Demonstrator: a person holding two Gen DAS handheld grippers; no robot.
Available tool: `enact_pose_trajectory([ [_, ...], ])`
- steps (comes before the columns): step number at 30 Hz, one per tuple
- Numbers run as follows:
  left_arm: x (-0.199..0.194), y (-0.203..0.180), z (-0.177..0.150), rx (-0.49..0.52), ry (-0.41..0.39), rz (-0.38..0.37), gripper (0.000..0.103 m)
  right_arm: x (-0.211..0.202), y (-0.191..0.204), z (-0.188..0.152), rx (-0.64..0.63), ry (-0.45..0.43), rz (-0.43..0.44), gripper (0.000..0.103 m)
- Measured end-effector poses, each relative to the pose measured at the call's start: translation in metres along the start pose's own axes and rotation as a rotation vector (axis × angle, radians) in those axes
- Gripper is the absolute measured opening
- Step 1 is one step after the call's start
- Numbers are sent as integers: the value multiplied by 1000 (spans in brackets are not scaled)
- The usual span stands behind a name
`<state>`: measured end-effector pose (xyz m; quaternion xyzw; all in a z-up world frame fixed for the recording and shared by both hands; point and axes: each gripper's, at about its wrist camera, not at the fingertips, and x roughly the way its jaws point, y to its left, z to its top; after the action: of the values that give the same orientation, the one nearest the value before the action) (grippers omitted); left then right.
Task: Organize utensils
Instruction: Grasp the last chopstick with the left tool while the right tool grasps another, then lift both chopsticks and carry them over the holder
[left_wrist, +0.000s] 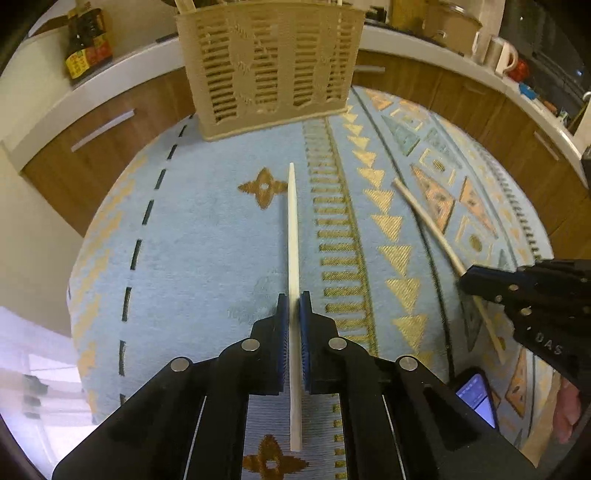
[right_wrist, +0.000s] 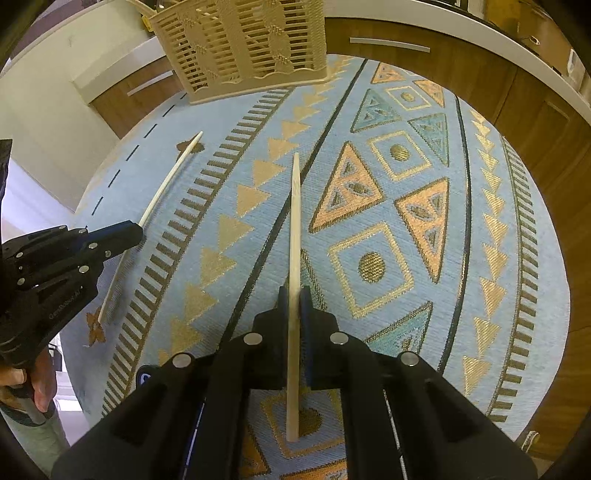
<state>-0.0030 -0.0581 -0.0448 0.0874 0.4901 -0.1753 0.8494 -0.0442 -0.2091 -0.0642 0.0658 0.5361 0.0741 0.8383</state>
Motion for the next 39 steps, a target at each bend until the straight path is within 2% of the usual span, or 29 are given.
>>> enact_pose_trajectory([
  [13, -24, 1, 6, -27, -84, -35, 4, -13, -2, 5, 4, -54, 86, 5],
  [20, -29, 3, 7, -36, -101, -45, 4, -16, -3, 6, 5, -66, 103, 5],
  [29, -42, 6, 10, -57, -162, -90, 4, -36, -7, 8, 20, -131, 263, 5],
  [35, -66, 11, 12, -92, -257, -147, 4, -55, -14, 12, 36, -203, 399, 5],
  [39, -90, 20, 19, -121, -353, -197, 4, -75, -15, 20, 21, -282, 448, 5],
])
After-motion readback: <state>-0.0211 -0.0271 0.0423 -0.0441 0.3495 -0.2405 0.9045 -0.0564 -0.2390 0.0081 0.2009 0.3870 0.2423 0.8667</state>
